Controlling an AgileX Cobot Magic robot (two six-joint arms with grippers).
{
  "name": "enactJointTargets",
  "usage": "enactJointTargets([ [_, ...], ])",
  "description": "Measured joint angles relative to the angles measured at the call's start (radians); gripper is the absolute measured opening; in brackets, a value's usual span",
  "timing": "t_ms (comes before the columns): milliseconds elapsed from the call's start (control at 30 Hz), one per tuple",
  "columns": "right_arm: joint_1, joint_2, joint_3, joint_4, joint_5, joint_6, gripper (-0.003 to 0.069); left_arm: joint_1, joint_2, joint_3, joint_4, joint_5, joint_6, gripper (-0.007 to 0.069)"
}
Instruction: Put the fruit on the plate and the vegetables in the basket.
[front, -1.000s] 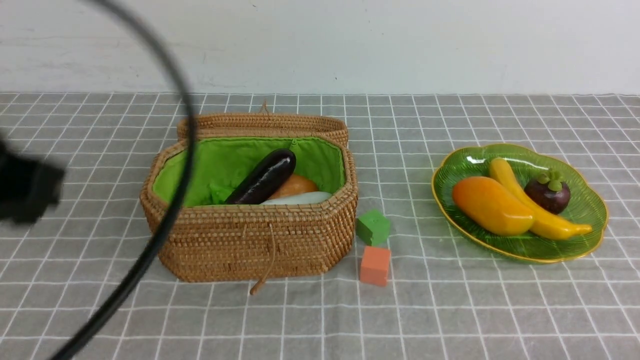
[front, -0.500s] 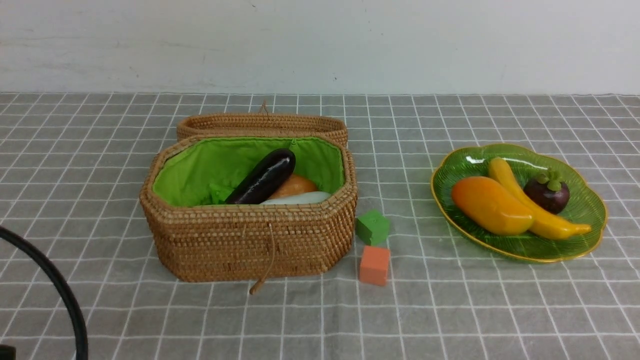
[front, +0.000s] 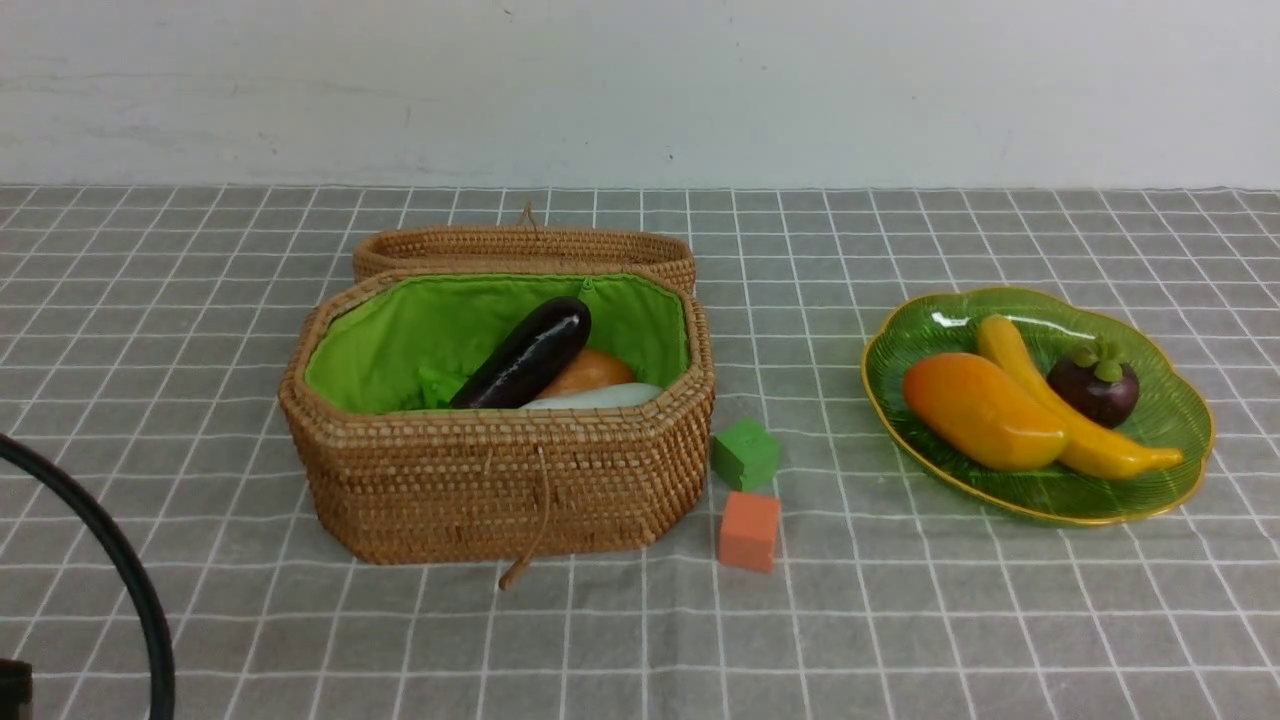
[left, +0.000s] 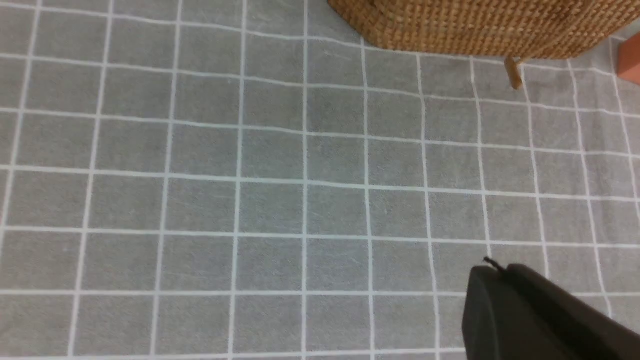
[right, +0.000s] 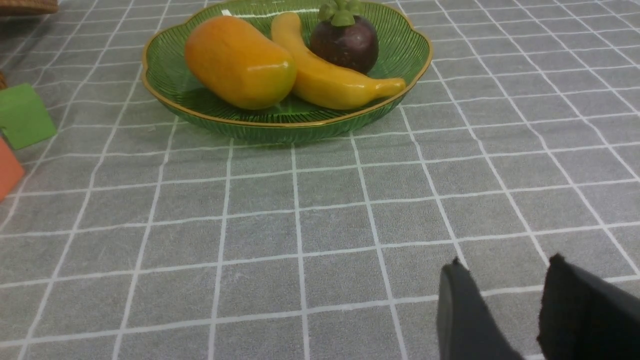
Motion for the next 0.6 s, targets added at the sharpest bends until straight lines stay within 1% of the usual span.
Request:
enactJointTargets([
  [100, 0.0, 0.0, 0.0, 0.0, 0.0, 0.0, 0.024, 0.0, 0.0, 0.0, 0.025, -0.019, -0.001, -0.0013],
  [133, 0.0, 0.0, 0.0, 0.0, 0.0, -0.001, 0.024, 0.0, 0.0, 0.0, 0.061, -0.053, -0.002, -0.0013],
  [167, 0.0, 0.0, 0.0, 0.0, 0.0, -0.001, 0.024, 0.0, 0.0, 0.0, 0.061, -0.058, -0.002, -0.0013],
  [200, 0.0, 0.0, 0.0, 0.0, 0.0, -0.001, 0.024, 0.0, 0.0, 0.0, 0.109, -0.108, -0.002, -0.0013],
  [233, 0.0, 0.0, 0.0, 0.0, 0.0, -0.001, 0.024, 0.0, 0.0, 0.0, 0.131, -0.14, -0.002, -0.0013],
  [267, 0.0, 0.0, 0.0, 0.0, 0.0, -0.001, 0.024, 0.0, 0.0, 0.0, 0.131, -0.147, -0.003, -0.0013],
  [333, 0.0, 0.0, 0.0, 0.0, 0.0, -0.001, 0.024, 0.0, 0.0, 0.008, 0.182, -0.256, -0.002, -0.0013],
  [367, 0.0, 0.0, 0.0, 0.0, 0.0, -0.001, 0.024, 0.0, 0.0, 0.01, 0.186, -0.266, -0.002, -0.0013],
  [433, 0.0, 0.0, 0.0, 0.0, 0.0, -0.001, 0.024, 0.0, -0.016, 0.05, 0.234, -0.4, 0.007, -0.0011],
  [467, 0.0, 0.0, 0.0, 0.0, 0.0, -0.001, 0.024, 0.0, -0.03, 0.066, 0.247, -0.428, 0.017, -0.001],
  [500, 0.0, 0.0, 0.0, 0.0, 0.0, -0.001, 0.024, 0.007, -0.053, 0.095, 0.257, -0.466, 0.044, -0.0009],
  [533, 0.0, 0.0, 0.0, 0.0, 0.0, -0.001, 0.024, 0.009, -0.058, 0.1, 0.257, -0.471, 0.044, -0.0009],
  [600, 0.0, 0.0, 0.0, 0.0, 0.0, -0.001, 0.024, 0.066, -0.123, 0.157, 0.22, -0.532, 0.104, -0.0008],
])
